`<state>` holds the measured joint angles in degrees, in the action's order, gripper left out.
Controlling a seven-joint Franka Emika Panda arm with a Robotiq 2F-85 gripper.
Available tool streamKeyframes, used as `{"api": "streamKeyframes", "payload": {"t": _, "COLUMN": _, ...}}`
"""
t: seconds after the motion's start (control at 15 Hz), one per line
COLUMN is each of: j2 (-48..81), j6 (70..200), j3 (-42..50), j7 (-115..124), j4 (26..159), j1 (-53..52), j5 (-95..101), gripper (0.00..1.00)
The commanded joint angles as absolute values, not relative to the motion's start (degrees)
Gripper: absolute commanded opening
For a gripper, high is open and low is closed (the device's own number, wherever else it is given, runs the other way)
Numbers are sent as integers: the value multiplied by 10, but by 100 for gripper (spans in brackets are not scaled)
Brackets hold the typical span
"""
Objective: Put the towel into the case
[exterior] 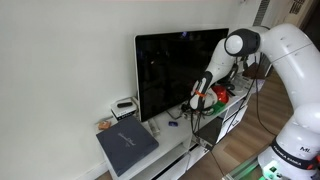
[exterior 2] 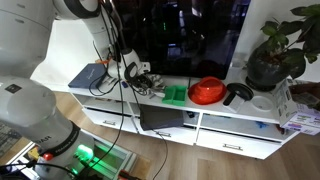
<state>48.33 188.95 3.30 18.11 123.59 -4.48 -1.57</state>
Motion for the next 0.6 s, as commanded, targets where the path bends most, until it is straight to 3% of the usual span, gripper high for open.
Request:
{"api": "streamKeyframes", "payload": {"t": 0.0, "j2": 522, "j6": 1912, "j3": 6, "j7": 148, "j4": 1194, "j1": -19, "j5": -47, "gripper": 100}}
{"api": "streamKeyframes", "payload": {"t": 0.4, "j2": 534, "j6": 1894, "j3": -14, "j7": 129, "j4": 1175, "j1": 3, "j5": -47, "gripper": 100}}
{"api": "streamKeyframes", "payload": {"t": 0.47, "j2": 534, "j6": 1890, "j3": -21, "j7": 127, "j4": 1175, "j1": 10, "j5": -46, "gripper": 75}}
{"api": "streamKeyframes", "payload": {"t": 0.53, "j2": 534, "j6": 1887, "j3": -23, "j7": 124, "j4": 1174, "j1": 12, "j5": -46, "gripper": 74}}
